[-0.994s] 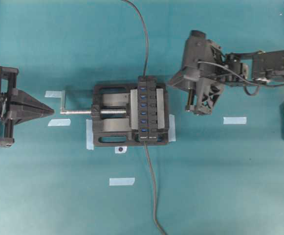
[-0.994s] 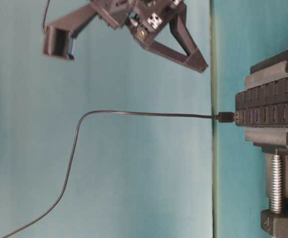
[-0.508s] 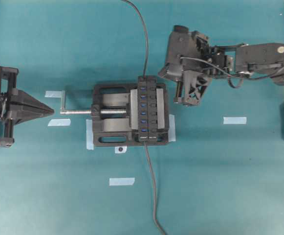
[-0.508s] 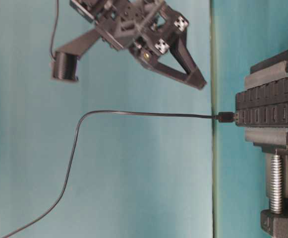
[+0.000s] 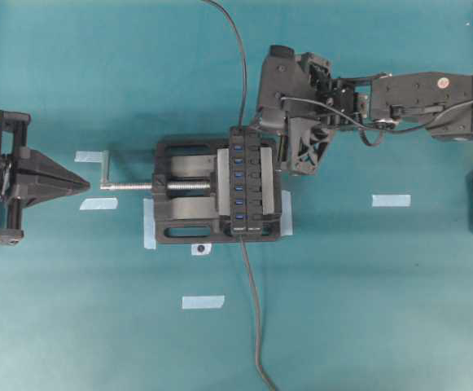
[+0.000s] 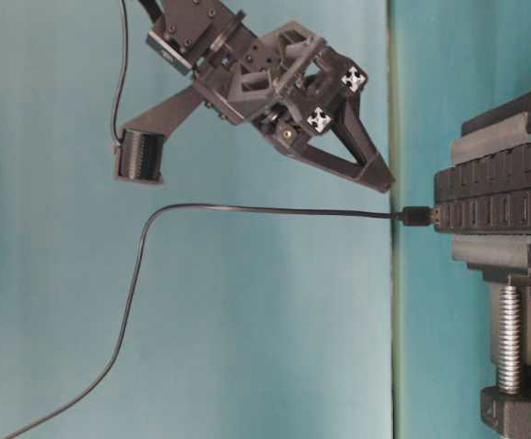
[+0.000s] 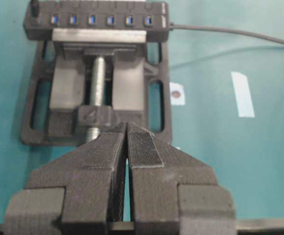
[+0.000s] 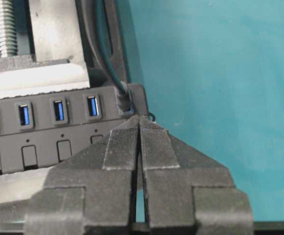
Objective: Insert the USB into the second port from the front of the fixed hub.
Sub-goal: 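Move the right gripper over the hub toward the plugged black USB plug, then lower the right gripper and close it on the black USB plug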
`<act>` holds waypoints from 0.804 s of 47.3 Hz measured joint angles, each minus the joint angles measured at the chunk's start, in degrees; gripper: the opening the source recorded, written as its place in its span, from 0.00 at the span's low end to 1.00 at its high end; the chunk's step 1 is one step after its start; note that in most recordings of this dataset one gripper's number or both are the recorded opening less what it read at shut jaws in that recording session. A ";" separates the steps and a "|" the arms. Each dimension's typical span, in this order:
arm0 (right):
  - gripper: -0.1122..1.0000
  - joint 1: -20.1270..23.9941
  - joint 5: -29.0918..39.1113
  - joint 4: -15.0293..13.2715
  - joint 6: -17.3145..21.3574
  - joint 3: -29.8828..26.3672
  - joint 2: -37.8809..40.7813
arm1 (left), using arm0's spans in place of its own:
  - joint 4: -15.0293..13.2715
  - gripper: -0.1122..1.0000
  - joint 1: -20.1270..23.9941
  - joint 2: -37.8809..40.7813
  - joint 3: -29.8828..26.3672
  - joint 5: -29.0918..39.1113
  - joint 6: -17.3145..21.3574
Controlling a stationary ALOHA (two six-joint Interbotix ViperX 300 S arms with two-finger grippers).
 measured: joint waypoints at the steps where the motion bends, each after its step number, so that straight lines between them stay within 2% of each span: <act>1: 0.11 0.00 0.00 0.00 0.00 0.00 0.09 | -0.09 0.10 0.00 0.00 0.00 0.00 0.00; 13: 0.14 0.00 -0.18 0.00 0.00 -0.09 0.26 | -0.09 0.10 0.00 0.00 0.09 0.00 0.00; 22: 0.24 0.00 -0.79 0.00 0.00 -0.09 0.26 | 0.00 0.10 0.00 0.00 0.09 0.00 0.00; 28: 0.42 0.00 -1.32 0.00 0.09 -0.09 0.35 | 0.00 0.10 -0.09 -0.18 0.26 0.00 0.00; 35: 0.78 0.00 -1.49 0.00 0.09 -0.18 0.88 | 0.00 0.10 0.09 -0.26 0.53 0.00 0.00; 38: 0.89 0.00 -1.41 0.00 0.09 -0.26 1.23 | 0.00 0.10 0.09 -0.35 0.53 0.00 0.00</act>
